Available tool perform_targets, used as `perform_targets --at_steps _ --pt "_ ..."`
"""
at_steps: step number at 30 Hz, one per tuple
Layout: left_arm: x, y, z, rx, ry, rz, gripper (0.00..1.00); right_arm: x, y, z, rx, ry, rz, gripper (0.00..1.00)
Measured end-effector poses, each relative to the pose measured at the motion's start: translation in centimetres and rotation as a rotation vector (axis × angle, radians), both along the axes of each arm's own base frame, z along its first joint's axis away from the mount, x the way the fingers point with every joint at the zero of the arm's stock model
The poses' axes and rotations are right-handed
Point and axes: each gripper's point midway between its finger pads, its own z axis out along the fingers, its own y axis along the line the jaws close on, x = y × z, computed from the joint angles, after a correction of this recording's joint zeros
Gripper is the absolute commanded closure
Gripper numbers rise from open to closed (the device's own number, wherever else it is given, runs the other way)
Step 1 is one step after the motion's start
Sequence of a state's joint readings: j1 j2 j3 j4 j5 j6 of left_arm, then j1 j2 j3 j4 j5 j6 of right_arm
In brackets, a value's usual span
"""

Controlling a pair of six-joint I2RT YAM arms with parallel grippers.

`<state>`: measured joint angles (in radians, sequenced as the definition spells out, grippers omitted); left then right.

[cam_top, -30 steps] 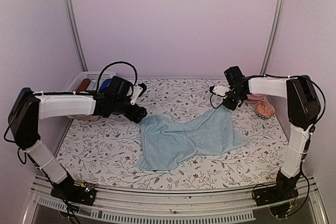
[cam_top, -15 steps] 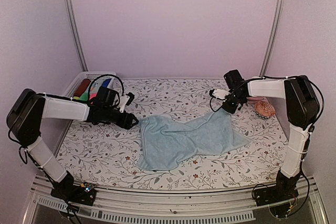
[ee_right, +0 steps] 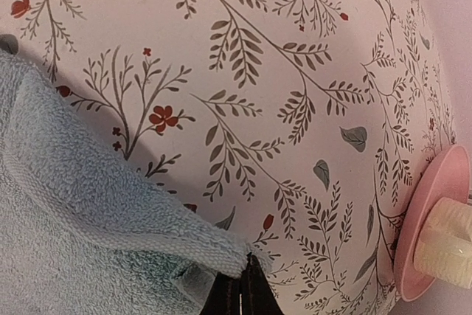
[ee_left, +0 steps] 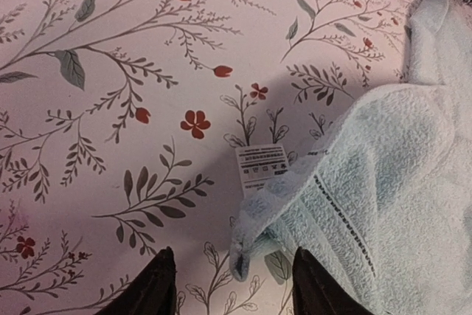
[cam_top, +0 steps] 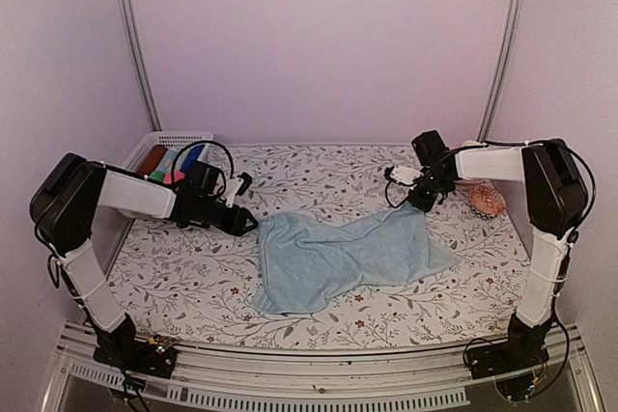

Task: Roll the towels
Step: Flatten out the towel at the center of the board.

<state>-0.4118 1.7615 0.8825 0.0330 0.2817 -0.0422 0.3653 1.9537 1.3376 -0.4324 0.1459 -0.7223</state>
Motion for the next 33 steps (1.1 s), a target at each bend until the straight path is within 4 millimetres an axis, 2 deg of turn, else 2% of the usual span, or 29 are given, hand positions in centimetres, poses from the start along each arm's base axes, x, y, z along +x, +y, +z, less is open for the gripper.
perform_targets --at_steps 6,13,19,25,27,28,29,31,33 --pt "0.8 -0.6 0.1 -0.01 -0.007 -0.013 0.63 -0.1 0.0 -0.1 0.003 0.002 0.001 0.97" --pt "0.7 -0.8 -0.5 -0.014 0.008 -0.028 0.68 -0.1 0.1 -0.1 0.008 0.004 0.003 0.97" --pt "0.6 -0.9 -0.5 -0.022 0.014 -0.034 0.8 -0.1 0.1 -0.1 0.01 0.005 0.002 0.97" --pt "0.5 -0.9 -0.9 -0.019 0.023 -0.034 0.81 -0.2 0.1 -0.1 0.01 0.006 0.001 0.96" --pt "0.5 -0.9 -1.0 -0.018 0.026 -0.033 0.89 -0.2 0.1 -0.1 0.01 0.006 0.001 0.96" --pt "0.5 -0.9 -1.0 -0.019 0.027 -0.033 0.98 -0.2 0.1 -0.1 0.01 0.006 0.001 0.96" --pt "0.5 -0.9 -1.0 -0.021 0.027 -0.031 1.0 -0.2 0.1 -0.1 0.01 0.006 0.001 0.96" --pt "0.5 -0.9 -1.0 -0.02 0.03 -0.029 1.0 -0.2 0.1 -0.1 0.01 0.006 0.001 0.91" --pt "0.5 -0.9 -1.0 -0.02 0.03 -0.031 1.0 -0.1 0.1 -0.1 0.012 0.006 -0.001 0.75"
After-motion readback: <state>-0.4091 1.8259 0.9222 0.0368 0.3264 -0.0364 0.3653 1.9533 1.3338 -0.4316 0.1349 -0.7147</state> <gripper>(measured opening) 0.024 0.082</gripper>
